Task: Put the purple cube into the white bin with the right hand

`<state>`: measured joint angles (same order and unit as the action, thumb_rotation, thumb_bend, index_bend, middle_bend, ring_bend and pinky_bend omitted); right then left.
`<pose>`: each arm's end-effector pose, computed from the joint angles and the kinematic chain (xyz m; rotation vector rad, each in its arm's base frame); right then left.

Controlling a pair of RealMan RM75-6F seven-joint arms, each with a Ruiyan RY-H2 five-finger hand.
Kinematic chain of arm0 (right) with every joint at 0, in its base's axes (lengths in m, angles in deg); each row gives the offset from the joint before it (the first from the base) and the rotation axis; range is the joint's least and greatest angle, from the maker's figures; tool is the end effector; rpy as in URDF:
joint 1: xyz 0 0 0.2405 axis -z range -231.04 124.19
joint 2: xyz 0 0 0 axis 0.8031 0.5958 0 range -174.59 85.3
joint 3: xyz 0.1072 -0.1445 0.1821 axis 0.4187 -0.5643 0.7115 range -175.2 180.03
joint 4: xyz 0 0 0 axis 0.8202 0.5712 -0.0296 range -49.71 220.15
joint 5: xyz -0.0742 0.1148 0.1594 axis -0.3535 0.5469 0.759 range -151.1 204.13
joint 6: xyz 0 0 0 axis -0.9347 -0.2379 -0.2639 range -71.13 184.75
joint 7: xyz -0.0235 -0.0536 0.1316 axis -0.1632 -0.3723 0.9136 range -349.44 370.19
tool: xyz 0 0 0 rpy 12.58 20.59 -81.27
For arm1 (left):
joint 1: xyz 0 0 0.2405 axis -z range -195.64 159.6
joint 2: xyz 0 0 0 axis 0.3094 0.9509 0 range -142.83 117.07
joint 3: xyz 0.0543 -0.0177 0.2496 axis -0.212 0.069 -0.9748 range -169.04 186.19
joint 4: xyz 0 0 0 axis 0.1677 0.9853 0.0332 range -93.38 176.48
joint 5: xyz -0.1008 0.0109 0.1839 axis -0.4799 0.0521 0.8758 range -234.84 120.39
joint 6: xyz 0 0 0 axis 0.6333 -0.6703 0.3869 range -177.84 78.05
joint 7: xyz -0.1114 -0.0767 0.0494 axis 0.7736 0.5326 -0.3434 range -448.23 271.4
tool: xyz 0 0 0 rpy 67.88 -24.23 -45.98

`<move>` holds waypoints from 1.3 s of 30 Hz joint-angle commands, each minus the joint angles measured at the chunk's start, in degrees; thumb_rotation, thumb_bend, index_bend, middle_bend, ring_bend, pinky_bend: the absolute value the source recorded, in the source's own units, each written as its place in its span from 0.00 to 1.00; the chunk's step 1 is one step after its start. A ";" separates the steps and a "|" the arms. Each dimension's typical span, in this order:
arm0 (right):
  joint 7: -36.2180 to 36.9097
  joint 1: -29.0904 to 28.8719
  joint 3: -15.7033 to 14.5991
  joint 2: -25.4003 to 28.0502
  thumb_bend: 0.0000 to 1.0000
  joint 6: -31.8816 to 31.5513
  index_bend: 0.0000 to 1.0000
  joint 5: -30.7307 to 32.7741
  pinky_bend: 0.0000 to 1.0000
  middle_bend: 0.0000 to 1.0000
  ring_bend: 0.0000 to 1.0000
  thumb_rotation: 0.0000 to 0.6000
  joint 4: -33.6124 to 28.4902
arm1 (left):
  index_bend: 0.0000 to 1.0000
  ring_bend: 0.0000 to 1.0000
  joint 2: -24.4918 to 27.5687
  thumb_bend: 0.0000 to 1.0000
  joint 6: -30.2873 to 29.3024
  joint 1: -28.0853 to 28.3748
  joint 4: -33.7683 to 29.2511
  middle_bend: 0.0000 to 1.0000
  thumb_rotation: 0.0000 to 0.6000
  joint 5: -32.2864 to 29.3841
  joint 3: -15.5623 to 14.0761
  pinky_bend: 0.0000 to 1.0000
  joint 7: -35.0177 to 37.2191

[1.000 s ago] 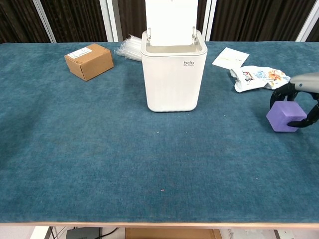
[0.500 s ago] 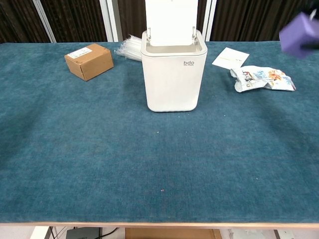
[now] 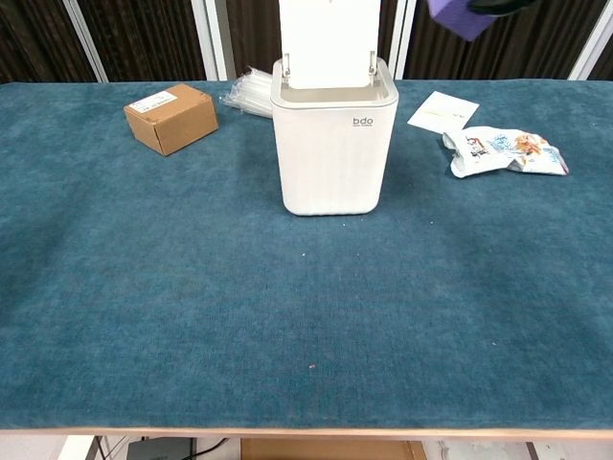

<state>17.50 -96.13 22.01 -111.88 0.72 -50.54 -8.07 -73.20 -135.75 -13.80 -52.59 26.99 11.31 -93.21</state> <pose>-0.1066 -0.3807 0.1264 1.7661 -0.8905 1.3475 -0.3149 0.1768 0.1808 -1.3825 -0.8221 -0.8030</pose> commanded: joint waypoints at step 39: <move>-20.48 -13.54 -1.58 1.52 0.02 10.95 0.01 25.24 0.21 0.03 0.08 1.00 -3.71 | 0.19 0.00 0.00 0.05 0.42 0.15 0.10 0.11 1.00 -0.38 0.22 0.00 0.00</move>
<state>-3.61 -111.51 20.79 -113.26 13.10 -24.62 -9.84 -73.20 -135.34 -13.66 -52.49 26.61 11.52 -93.21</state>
